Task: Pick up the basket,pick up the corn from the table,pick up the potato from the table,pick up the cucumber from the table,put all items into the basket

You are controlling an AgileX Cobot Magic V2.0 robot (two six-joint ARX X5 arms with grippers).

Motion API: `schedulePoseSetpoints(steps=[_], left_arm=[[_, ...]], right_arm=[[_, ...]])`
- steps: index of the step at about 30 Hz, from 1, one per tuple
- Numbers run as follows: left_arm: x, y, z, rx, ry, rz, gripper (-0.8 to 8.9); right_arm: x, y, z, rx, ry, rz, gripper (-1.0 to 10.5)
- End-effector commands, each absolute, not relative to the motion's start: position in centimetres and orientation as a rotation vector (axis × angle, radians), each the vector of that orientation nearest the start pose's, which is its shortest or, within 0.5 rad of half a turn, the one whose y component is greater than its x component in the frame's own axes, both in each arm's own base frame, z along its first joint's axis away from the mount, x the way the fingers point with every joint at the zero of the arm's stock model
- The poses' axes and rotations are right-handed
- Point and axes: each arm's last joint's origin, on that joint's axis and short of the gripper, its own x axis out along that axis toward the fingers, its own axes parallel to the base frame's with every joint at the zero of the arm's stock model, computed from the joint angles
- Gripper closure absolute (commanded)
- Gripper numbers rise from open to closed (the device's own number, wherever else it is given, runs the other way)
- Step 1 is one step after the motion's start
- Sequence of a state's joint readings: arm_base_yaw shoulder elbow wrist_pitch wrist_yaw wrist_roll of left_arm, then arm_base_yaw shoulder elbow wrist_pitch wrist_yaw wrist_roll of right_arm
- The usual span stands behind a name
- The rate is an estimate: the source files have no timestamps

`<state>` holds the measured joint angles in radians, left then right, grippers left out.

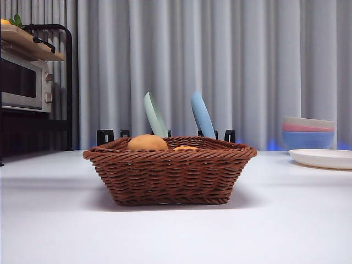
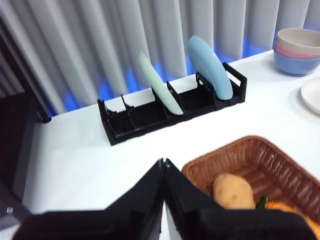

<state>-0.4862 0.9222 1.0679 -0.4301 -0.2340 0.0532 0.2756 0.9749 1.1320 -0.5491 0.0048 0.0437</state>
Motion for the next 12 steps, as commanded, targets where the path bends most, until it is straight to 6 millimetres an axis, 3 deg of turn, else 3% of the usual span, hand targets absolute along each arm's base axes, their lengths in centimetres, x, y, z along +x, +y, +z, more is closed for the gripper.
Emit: schedulePoseSetpoints(steps=[1, 7, 12], left_arm=[[15.4, -7.3, 35.3, 0.162, 0.255, -0.254, 8.23], [12.6, -5.9, 30.9, 0.149, 0.248, -0.26, 8.23], [10.7, -4.9, 29.2, 0.098, 0.215, -0.257, 8.22]], right_arm=[[17.4, 4.9, 36.7, -0.024, 0.381, 0.259, 9.6], [13.9, 3.9, 32.9, -0.028, 0.292, 0.244, 9.6], [11.2, 3.1, 30.4, 0.016, 0.22, 0.242, 9.6]])
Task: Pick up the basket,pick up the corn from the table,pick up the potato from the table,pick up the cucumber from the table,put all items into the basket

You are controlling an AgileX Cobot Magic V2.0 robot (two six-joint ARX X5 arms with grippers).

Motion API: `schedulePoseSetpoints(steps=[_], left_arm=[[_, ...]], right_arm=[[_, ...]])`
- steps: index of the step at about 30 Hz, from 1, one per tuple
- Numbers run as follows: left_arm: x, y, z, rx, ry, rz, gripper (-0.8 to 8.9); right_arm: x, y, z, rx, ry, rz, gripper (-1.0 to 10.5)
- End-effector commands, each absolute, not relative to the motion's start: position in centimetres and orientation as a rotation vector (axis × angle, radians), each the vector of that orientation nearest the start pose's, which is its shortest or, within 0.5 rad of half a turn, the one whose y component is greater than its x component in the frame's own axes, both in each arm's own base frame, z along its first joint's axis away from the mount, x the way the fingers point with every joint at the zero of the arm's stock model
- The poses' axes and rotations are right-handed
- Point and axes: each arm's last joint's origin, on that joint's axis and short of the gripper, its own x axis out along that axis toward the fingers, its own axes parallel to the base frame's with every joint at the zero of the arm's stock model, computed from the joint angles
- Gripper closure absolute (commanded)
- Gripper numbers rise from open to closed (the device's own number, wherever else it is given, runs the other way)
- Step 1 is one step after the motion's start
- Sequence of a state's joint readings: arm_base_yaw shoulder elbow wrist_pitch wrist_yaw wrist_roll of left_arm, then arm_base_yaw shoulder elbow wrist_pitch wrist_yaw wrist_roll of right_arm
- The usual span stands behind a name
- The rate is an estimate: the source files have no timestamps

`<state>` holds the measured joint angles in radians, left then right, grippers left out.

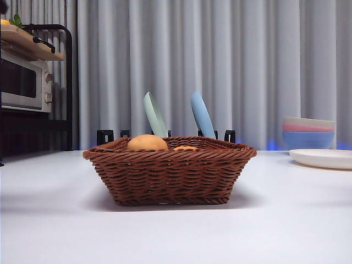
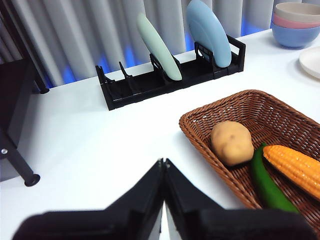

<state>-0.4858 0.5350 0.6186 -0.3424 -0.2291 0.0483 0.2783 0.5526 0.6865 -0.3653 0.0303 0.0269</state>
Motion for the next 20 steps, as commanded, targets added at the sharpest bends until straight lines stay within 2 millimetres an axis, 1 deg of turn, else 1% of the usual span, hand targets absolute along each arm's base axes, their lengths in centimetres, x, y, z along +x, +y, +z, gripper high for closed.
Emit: schedulePoseSetpoints(steps=[1, 3, 5, 18, 20], left_arm=[[10.46, -4.77, 29.25, 0.078, 0.218, -0.254, 8.22], [10.3, -4.67, 29.27, 0.074, 0.219, -0.25, 8.21], [10.29, -4.66, 29.2, 0.077, 0.226, -0.248, 8.16], [10.32, -4.68, 28.92, 0.089, 0.253, -0.25, 8.16], [10.32, -4.61, 28.91, 0.174, 0.245, -0.241, 8.16]], right_arm=[[10.85, 3.03, 30.27, 0.042, 0.232, 0.237, 9.6], [10.6, 2.93, 30.16, 0.086, 0.247, 0.22, 9.5], [10.58, 2.8, 30.1, 0.092, 0.253, 0.178, 9.5], [10.61, 2.82, 29.95, 0.089, 0.268, 0.178, 9.5], [10.61, 2.81, 29.95, 0.089, 0.268, 0.177, 9.5]])
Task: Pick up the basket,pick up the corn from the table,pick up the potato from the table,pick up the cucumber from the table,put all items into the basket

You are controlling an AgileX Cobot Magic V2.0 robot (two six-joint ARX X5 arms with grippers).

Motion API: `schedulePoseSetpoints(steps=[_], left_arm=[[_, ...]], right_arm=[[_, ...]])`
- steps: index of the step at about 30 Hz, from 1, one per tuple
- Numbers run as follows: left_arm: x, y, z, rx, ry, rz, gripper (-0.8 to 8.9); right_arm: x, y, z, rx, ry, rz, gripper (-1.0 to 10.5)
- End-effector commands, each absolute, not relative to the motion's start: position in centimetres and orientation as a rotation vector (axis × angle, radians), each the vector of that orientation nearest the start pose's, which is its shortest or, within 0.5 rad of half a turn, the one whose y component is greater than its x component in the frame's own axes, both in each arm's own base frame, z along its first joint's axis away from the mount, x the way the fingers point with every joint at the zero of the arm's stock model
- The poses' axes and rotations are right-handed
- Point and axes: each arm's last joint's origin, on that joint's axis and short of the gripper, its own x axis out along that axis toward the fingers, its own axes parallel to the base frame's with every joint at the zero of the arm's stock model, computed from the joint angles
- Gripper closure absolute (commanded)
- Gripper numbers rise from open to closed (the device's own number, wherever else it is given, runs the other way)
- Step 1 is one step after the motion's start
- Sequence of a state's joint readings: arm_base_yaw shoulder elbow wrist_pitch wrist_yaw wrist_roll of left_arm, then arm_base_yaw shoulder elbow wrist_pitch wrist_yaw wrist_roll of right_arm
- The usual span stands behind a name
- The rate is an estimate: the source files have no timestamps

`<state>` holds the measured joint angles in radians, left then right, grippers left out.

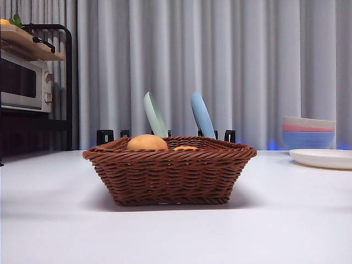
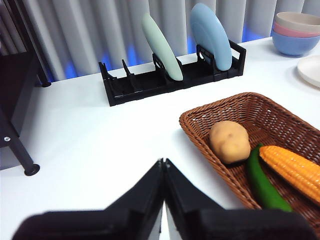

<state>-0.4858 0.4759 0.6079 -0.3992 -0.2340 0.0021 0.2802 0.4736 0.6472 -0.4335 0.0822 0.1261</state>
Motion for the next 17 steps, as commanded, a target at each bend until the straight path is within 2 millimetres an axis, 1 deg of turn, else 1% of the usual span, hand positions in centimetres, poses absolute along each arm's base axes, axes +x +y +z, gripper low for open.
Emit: schedulePoseSetpoints(steps=[1, 4, 7, 10, 13, 17], left_arm=[[10.2, -4.5, 29.0, 0.187, 0.238, -0.231, 8.16], [9.5, -3.8, 28.9, 0.183, 0.215, -0.203, 8.16], [9.1, -3.0, 27.9, 0.16, 0.196, -0.196, 8.16], [8.9, -2.2, 26.0, 0.131, 0.156, -0.199, 8.16], [9.0, -1.6, 23.6, 0.116, 0.116, -0.155, 8.16], [8.9, -1.2, 20.6, 0.109, 0.104, -0.119, 8.16]], right_arm=[[10.6, 2.8, 30.0, 0.088, 0.268, 0.177, 9.5], [10.6, 2.8, 29.9, 0.089, 0.269, 0.178, 9.5], [10.6, 2.8, 29.9, 0.088, 0.27, 0.178, 9.5], [10.6, 2.8, 29.9, 0.088, 0.269, 0.176, 9.5], [10.6, 2.8, 29.9, 0.089, 0.27, 0.177, 9.5], [10.6, 2.8, 29.9, 0.088, 0.271, 0.177, 9.5]])
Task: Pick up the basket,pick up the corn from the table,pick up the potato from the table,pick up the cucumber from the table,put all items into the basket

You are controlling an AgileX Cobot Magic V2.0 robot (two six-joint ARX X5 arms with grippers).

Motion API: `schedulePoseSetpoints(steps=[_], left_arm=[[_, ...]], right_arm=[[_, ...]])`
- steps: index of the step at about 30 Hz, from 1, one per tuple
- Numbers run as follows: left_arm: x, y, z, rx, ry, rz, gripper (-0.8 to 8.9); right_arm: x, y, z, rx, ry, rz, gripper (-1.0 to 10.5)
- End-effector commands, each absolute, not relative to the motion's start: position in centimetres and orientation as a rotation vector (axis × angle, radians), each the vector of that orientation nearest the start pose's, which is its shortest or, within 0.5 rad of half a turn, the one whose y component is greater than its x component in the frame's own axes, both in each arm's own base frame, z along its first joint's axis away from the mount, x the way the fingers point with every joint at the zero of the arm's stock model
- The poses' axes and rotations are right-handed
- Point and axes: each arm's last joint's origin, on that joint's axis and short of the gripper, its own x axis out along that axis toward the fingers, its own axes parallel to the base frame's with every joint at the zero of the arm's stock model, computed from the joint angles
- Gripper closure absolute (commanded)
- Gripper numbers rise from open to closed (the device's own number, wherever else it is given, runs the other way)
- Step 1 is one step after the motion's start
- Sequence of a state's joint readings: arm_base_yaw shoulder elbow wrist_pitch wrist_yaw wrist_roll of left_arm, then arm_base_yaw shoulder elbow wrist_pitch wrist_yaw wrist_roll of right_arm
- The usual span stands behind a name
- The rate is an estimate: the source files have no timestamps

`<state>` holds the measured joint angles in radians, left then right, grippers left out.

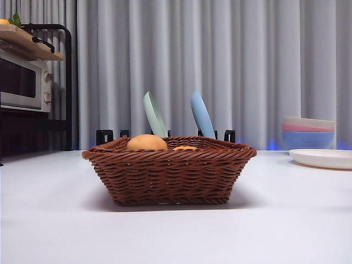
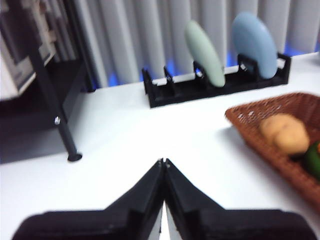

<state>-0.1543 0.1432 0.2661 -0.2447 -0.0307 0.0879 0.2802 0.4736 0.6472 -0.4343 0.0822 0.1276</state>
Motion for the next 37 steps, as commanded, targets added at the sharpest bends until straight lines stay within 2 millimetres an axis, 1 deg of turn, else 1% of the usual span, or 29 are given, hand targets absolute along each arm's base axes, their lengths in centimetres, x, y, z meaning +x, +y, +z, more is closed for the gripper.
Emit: schedulePoseSetpoints(steps=[1, 5, 7, 16, 37], left_arm=[[9.0, -1.1, 19.9, 0.109, 0.105, -0.112, 8.16], [9.1, -1.0, 17.6, 0.105, 0.107, -0.095, 8.16], [9.2, -0.9, 16.8, 0.104, 0.12, -0.091, 8.16], [9.4, -0.8, 14.8, 0.103, 0.216, -0.081, 8.16], [9.4, -0.8, 14.9, 0.102, 0.215, -0.077, 8.16]], right_arm=[[10.6, 2.8, 29.9, 0.088, 0.271, 0.177, 9.5], [10.6, 2.8, 29.9, 0.088, 0.271, 0.177, 9.5], [10.6, 2.8, 29.9, 0.088, 0.271, 0.177, 9.5], [10.6, 2.8, 29.9, 0.087, 0.274, 0.177, 9.5], [10.6, 2.8, 29.9, 0.088, 0.275, 0.177, 9.5]])
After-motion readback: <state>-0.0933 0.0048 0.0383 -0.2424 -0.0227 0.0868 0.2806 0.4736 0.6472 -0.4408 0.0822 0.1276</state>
